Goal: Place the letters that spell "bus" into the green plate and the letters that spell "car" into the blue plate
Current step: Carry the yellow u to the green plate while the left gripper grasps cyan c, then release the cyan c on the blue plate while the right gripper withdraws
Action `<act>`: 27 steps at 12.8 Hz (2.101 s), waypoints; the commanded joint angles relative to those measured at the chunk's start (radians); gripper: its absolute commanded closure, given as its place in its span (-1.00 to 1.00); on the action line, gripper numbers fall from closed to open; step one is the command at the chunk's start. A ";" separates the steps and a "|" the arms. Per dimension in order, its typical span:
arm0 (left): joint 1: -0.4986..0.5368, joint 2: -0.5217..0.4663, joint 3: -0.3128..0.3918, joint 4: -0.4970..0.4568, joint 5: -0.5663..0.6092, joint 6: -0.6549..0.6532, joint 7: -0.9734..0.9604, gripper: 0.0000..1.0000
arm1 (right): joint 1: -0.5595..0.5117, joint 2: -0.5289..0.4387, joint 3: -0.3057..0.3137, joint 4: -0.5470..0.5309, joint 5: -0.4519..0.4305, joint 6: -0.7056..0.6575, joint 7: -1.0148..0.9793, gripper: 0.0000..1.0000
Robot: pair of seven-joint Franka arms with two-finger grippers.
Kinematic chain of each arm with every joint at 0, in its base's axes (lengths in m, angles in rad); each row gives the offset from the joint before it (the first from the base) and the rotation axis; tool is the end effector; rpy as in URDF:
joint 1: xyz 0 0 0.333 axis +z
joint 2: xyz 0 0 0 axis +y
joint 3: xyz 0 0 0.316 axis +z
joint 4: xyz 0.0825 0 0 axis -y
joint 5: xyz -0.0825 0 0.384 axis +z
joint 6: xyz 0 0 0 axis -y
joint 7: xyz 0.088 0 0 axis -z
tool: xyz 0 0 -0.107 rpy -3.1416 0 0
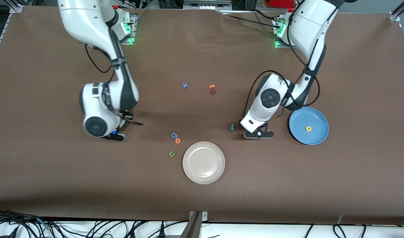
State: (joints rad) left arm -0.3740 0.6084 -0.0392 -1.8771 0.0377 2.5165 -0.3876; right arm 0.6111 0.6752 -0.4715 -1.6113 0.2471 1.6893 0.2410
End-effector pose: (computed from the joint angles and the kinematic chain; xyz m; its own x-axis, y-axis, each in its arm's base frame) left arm 0.5858 -0.2559 0.1872 0.9984 -0.0482 0.0296 -0.0486 -0.9988 0.0114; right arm 0.6109 0.1397 0.2346 0.8660 -0.2111 -0.4532 -0.1297 -0.9703 0.2041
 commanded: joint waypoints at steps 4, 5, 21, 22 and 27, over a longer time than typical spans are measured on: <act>0.139 -0.113 0.015 -0.045 -0.007 -0.059 0.459 0.51 | -0.111 0.018 0.016 -0.036 0.135 -0.010 -0.175 -0.99; 0.173 -0.137 0.015 -0.066 -0.007 -0.068 0.523 0.50 | -0.108 0.011 0.016 -0.029 0.147 -0.025 -0.164 -1.00; 0.299 -0.180 0.078 -0.174 -0.007 -0.157 0.903 -0.98 | -0.077 -0.350 -0.007 0.312 -0.046 -0.444 -0.146 -1.00; 0.291 -0.183 0.074 -0.162 -0.010 -0.159 0.894 -0.96 | -0.068 -0.388 0.005 0.297 -0.089 -0.451 -0.141 -1.00; 0.201 -0.180 -0.002 -0.111 -0.228 -0.157 0.671 -0.80 | -0.129 -0.572 0.161 0.038 -0.221 -0.248 -0.132 -1.00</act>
State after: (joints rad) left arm -0.1243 0.4365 -0.0313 -1.9994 -0.1356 2.3669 0.3943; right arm 0.5505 0.2162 -0.3996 -1.4203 0.0688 1.3524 0.1115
